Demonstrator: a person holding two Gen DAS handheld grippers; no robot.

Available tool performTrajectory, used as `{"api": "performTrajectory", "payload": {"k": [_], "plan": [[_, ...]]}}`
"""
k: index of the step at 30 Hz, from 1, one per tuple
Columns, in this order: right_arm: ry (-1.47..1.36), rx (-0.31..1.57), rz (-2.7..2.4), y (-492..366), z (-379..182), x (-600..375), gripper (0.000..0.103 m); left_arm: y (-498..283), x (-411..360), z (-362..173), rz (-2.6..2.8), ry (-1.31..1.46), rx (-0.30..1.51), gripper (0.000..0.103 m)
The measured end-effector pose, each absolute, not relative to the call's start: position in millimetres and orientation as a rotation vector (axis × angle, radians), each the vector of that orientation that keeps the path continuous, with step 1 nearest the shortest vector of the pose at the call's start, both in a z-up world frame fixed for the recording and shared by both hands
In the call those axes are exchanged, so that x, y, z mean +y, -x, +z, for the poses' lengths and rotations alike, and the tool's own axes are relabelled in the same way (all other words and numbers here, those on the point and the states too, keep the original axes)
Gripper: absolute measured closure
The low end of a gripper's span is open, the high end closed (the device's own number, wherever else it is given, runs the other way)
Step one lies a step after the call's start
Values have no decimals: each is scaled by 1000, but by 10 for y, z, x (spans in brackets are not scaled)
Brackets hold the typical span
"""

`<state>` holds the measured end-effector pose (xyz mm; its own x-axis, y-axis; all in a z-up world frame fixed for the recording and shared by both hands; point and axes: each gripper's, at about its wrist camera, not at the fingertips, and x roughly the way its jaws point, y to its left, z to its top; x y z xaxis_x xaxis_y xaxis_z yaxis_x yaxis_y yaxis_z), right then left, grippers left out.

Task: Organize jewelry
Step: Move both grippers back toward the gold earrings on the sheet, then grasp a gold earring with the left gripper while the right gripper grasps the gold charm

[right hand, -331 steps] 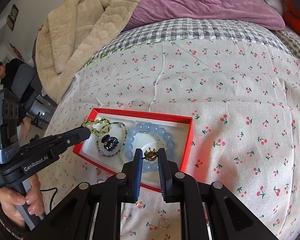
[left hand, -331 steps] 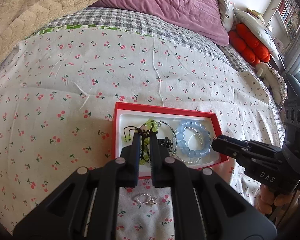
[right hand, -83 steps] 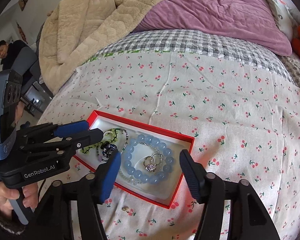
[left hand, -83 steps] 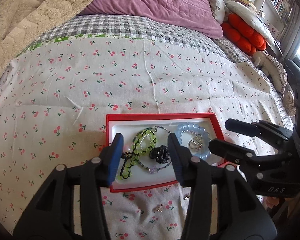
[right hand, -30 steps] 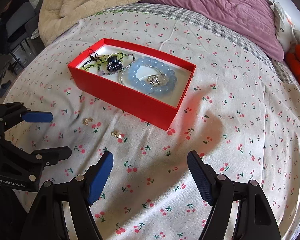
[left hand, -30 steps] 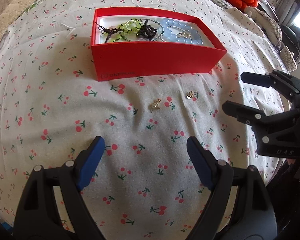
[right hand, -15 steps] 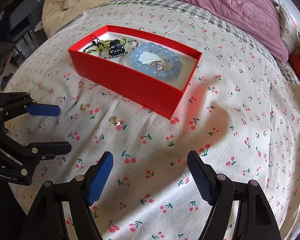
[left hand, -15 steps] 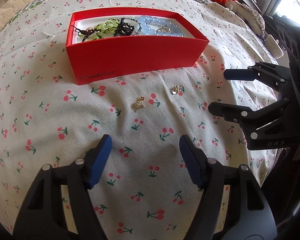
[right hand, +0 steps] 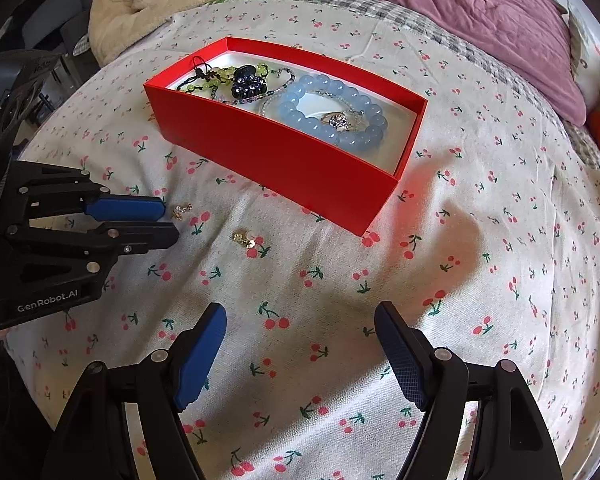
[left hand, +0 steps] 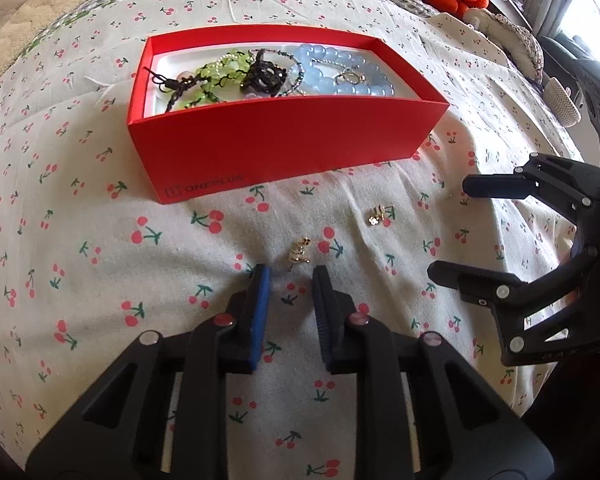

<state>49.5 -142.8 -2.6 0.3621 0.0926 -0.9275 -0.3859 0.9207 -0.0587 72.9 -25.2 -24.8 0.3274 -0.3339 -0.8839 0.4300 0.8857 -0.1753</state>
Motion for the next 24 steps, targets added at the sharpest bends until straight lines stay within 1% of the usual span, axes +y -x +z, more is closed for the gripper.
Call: {"api": "performTrajectory", "payload": {"k": [8,10,11,12,16,24], "plan": [[293,1171,317,-532,-55,-1401,25,-749,-357,-255,-525,-126,1108,80],[291,1173,317,-541,-57,-1403,25,-739,-367,-252,-522,-138,1106,83],[290,1173,315,-546,-58,-1406,25,-736,-385,-252,-517,-148,1106,90],[289,1173,314,-551,-58,-1408,25,-732,-392,-252,-510,-155,1107,92],[278,1172,314,-570,-51,-1419,25,-743,-415,-229,-499,-146,1115,92],[229,1167,379,-607,-74,-1358,25,-730,-231,-179,-437,-105,1154,92]]}}
